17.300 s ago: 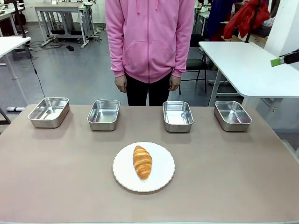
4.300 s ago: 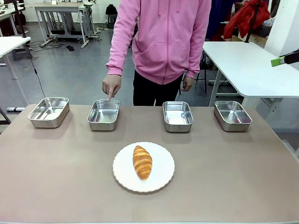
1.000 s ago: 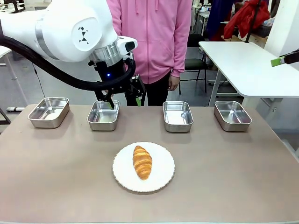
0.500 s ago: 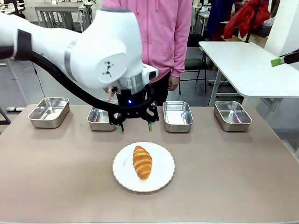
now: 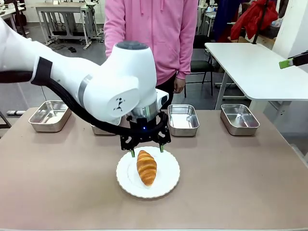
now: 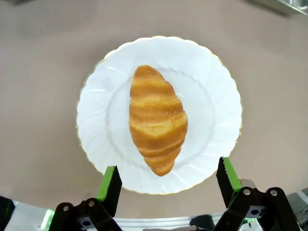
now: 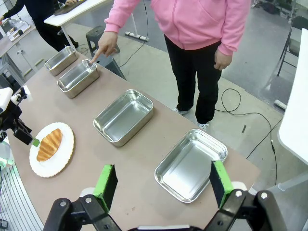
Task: Place the bread in the container.
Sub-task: Place the Butter Roll into the Airtight Container indicated by the human.
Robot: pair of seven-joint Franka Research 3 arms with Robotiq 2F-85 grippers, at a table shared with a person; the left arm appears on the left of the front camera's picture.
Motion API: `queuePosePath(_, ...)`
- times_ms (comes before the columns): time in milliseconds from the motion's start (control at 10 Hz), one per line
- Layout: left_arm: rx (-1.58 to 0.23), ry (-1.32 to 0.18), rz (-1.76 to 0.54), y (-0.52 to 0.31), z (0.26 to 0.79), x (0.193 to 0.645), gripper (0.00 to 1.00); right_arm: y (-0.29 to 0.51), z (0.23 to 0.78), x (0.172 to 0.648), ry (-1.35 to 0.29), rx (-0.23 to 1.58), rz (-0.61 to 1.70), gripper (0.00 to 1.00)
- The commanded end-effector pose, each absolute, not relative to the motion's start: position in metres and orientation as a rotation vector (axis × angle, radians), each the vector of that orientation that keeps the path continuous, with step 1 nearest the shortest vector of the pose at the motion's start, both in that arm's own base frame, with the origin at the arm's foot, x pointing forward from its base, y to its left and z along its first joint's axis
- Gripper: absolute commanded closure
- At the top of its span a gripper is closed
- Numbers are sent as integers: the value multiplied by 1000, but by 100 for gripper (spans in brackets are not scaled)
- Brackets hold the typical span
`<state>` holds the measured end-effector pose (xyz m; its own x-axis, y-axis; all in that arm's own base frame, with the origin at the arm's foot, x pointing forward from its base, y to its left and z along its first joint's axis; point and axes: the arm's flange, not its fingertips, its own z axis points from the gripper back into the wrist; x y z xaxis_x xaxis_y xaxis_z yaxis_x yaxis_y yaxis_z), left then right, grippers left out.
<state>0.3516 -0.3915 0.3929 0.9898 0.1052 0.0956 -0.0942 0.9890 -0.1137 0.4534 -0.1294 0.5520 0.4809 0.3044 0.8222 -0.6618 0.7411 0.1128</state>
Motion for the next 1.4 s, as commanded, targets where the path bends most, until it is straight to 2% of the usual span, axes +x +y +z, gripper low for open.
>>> queuePosePath(0, -79, -161, 143, -398, 373, 341, 0, -128, 551, 453, -896, 458, 617, 0)
queuePosePath(500, -23, -248, 170, -411, 338, 332, 0, -128, 551, 453, -896, 458, 617, 0)
queuePosePath(1300, -39, -226, 145, -407, 301, 351, 0, -128, 551, 453, -896, 458, 617, 0)
